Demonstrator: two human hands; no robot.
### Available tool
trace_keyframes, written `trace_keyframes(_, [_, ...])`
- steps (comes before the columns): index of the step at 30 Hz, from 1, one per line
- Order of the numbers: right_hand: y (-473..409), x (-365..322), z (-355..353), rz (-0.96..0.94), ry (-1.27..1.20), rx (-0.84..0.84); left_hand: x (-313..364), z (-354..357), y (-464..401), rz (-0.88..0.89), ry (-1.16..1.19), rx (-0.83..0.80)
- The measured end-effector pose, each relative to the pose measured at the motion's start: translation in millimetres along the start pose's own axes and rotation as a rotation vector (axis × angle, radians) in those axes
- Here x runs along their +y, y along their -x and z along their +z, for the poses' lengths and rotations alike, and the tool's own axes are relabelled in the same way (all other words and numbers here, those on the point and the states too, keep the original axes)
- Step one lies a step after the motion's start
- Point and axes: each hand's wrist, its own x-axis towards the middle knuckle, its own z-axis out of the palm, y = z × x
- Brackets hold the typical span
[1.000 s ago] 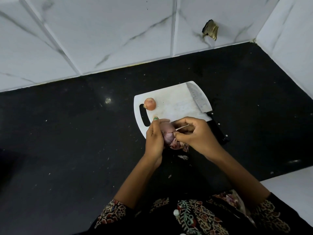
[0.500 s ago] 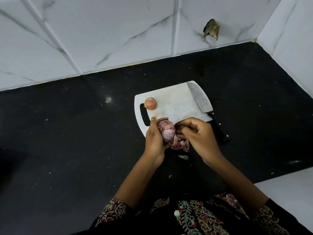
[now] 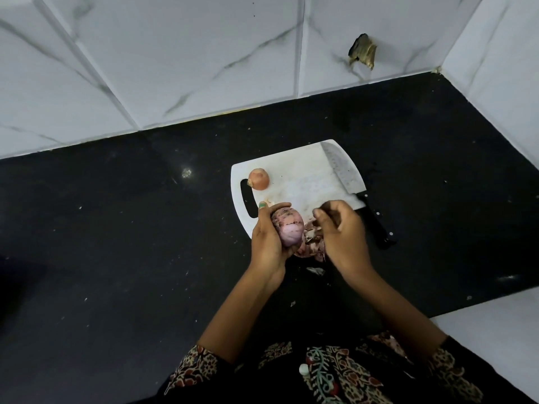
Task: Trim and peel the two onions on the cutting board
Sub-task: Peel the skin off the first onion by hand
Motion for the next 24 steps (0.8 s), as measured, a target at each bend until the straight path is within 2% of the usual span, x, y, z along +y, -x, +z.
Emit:
trace_keyframes(2, [-5,2,-8,0.063,-0.049,0.013,0,2,2,-0.015,0.001,-0.006])
trace_keyframes(6, [3,-9,-9,-0.015,-0.142,-0.155,1,3,4,-0.011,-0.005,0.012])
trace_keyframes(13, [14,-8,6,-0.221,0.069,-0.105,-1,2,3,0.032,0.004,0.011])
trace_keyframes(16, [12,-4,8,-0.128,0.030,-0.163,-2,-1,1,0.029,-0.013,0.017])
trace_keyframes(20, [-6,15,0,0.086,0.004,0.026,0,0,2,-0.024,0.047,0.007])
trace_keyframes(24, [-12,23,-12,0.166,0.023,0.032,2,0,2,-0.109,0.117,0.015])
